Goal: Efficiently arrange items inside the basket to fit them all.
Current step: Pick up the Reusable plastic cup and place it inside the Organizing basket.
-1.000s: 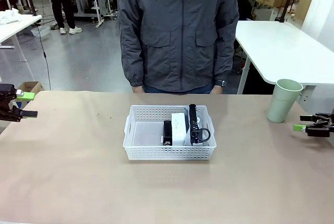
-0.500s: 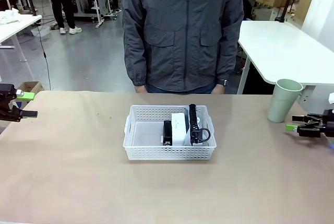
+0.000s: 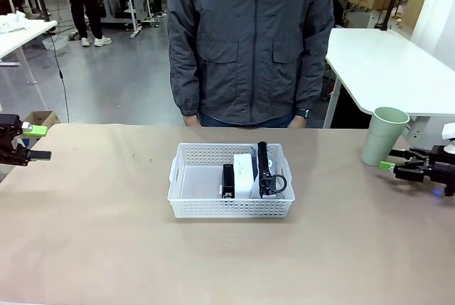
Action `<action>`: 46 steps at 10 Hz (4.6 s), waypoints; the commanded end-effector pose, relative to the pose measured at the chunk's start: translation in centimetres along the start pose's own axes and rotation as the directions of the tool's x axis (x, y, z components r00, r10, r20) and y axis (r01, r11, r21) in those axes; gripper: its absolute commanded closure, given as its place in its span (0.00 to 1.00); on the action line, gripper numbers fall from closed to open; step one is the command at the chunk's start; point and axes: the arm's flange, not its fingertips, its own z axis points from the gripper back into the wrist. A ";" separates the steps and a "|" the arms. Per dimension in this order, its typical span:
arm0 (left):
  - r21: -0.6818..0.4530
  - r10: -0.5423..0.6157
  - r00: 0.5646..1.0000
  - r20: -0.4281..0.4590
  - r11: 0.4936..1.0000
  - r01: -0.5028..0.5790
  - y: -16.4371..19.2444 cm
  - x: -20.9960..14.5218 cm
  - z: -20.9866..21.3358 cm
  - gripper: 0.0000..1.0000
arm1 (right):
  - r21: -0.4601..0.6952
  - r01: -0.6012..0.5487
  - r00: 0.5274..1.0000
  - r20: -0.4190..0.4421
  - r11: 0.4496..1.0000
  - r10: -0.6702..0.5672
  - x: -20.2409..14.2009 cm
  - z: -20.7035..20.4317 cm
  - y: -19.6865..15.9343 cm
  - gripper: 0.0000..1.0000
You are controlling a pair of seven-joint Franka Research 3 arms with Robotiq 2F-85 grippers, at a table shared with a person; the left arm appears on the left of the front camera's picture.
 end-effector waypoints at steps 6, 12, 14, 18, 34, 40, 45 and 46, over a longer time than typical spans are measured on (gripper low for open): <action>0.002 0.008 1.000 -0.007 1.000 -0.008 -0.3 -0.1 0.1 0.00 | -0.110 0.021 0.973 0.230 0.994 0.005 -1.7 -5.0 1.8 0.00; 0.002 0.008 1.000 -0.007 1.000 -0.008 -0.3 -0.1 0.1 0.00 | -0.144 0.018 0.966 0.259 0.989 0.020 1.1 -5.5 3.2 0.00; 0.002 0.008 1.000 -0.007 1.000 -0.008 -0.3 -0.1 0.1 0.00 | -0.143 0.012 0.959 0.280 0.990 0.029 2.1 -5.3 3.8 0.00; 0.002 0.008 1.000 -0.007 1.000 -0.008 -0.3 -0.1 0.1 0.00 | -0.099 0.031 0.963 0.268 0.995 -0.004 2.6 -4.3 4.3 1.00; 0.002 0.008 1.000 -0.007 1.000 -0.008 -0.3 -0.1 0.1 0.00 | 0.394 0.100 0.990 -0.128 0.914 -0.053 18.1 -0.9 17.9 0.13; 0.002 0.008 1.000 -0.007 1.000 -0.008 -0.3 -0.1 0.1 0.00 | 0.326 0.022 0.693 -0.686 0.945 0.220 34.4 -12.9 35.8 0.13; 0.002 0.008 1.000 -0.007 1.000 -0.008 -0.3 -0.1 0.1 0.00 | -0.230 -0.101 0.515 -0.844 0.968 -0.147 32.2 -26.1 49.8 0.13; 0.002 0.008 1.000 -0.007 1.000 -0.008 -0.3 -0.1 0.1 0.00 | -0.267 -0.084 0.515 -0.837 0.960 -0.187 31.6 -27.8 50.7 0.13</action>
